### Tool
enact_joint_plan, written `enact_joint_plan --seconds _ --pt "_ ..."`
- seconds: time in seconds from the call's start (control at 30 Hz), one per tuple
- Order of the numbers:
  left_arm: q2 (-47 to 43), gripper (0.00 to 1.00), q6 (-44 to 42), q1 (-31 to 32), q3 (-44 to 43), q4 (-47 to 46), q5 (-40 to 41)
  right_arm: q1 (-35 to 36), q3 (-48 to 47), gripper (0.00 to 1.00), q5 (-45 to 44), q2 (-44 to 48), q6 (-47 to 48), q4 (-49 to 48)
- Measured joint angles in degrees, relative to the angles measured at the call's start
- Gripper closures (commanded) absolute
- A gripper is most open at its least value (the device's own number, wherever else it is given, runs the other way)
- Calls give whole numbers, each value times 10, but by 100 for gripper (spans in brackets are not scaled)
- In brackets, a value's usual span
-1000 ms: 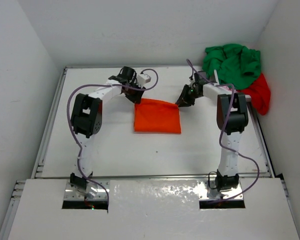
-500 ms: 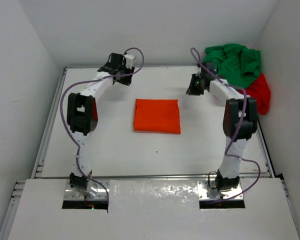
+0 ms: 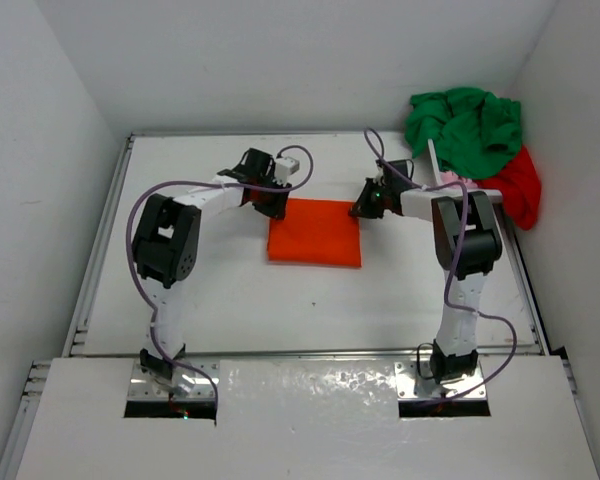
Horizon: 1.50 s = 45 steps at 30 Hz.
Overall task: Fold and stack the t-shirts
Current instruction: Fold the long partially folded tshirt into a neat square
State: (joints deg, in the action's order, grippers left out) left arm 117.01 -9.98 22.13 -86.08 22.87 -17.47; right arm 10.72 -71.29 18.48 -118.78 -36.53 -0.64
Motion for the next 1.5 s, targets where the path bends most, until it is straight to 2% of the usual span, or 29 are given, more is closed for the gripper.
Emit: enact_joint_plan --seconds 0.17,0.3,0.53,0.6,0.67,0.8,0.93,1.07,1.3,1.43,1.47,1.5 --pt "20 76 0 -26 17 -9 37 -27 -30 100 9 -39 -20 -8" --pt "20 72 -1 -36 24 -11 52 -28 -60 100 1 -58 -14 -1" --pt "20 72 -5 -35 16 -3 70 -26 -91 98 -8 -60 19 48" --pt "18 70 -3 -38 4 0 75 -26 -96 94 -10 -56 30 63" --pt "8 67 2 -42 -5 4 79 -26 -96 83 -14 -44 42 84" --pt "-47 44 40 -49 -10 8 74 -26 -103 68 -23 14 71 138" --pt "-103 40 81 -42 7 -3 52 -26 -117 60 -45 84 102 177" --pt "-80 39 99 -18 15 13 42 -26 -96 59 -64 152 124 194" --pt "14 44 125 -4 21 50 37 -26 -27 58 -85 203 145 223" --pt "17 58 136 -4 26 47 32 -26 3 58 -95 207 152 235" --pt "17 66 137 -3 31 42 30 -26 9 58 -96 209 153 238" --pt "17 70 137 -3 34 40 30 -26 13 58 -97 211 154 241"
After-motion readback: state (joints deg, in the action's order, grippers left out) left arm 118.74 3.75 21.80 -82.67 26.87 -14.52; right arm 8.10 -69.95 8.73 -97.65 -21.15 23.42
